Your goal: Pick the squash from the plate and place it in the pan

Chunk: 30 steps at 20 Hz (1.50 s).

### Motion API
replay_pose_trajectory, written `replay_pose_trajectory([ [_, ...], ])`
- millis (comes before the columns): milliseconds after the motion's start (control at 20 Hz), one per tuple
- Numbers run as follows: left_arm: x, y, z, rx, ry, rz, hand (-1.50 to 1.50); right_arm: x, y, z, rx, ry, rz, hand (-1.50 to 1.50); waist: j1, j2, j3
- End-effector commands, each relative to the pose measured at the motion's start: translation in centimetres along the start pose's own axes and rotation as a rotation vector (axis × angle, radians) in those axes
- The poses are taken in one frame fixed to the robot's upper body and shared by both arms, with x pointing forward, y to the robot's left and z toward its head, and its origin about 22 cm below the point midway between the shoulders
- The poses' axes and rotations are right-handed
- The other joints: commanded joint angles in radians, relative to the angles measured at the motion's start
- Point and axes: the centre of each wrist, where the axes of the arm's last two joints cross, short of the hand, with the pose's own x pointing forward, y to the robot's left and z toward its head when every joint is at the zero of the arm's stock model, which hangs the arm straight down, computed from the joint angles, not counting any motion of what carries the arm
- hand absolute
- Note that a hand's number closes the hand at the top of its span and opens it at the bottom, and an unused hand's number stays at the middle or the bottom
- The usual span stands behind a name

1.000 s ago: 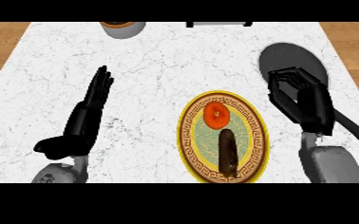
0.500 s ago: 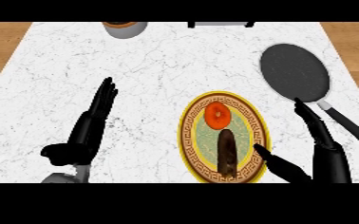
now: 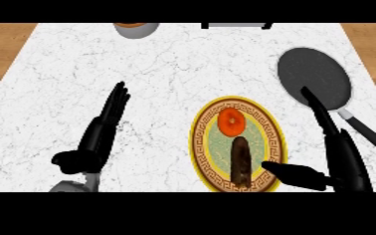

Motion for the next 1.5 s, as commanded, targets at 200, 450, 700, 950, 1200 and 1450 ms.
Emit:
replay_pose_trajectory([
  [200, 0.5, 0.4, -1.4, -0.013, -0.006, 0.006, 0.00, 1.9, 3.0, -4.3, 0.270, 0.170, 0.314, -1.50, 0.018, 0.004, 0.000],
  [450, 0.4, -0.1, 0.1, -0.024, -0.005, 0.015, 0.00, 2.3, 7.2, -5.4, 0.380, 0.224, 0.435, -1.50, 0.009, 0.001, 0.002],
  [700, 0.0, -0.7, 0.5, 0.003, 0.006, -0.003, 0.00, 2.7, 10.8, -5.4, 0.444, 0.256, 0.474, -1.50, -0.001, 0.000, 0.002],
  [950, -0.2, 0.0, -0.9, 0.028, -0.006, 0.007, 0.00, 3.0, 9.2, -7.3, 0.448, 0.271, 0.445, -1.50, -0.006, 0.000, 0.002],
  [1200, -0.2, -0.3, 0.4, 0.005, -0.013, 0.015, 0.00, 2.9, 10.1, -6.8, 0.403, 0.307, 0.445, -1.50, -0.006, -0.001, 0.002],
  [1450, -0.9, -1.7, -0.6, 0.002, 0.009, 0.011, 0.00, 2.4, 11.4, -6.6, 0.372, 0.282, 0.381, -1.50, -0.008, -0.001, 0.002],
])
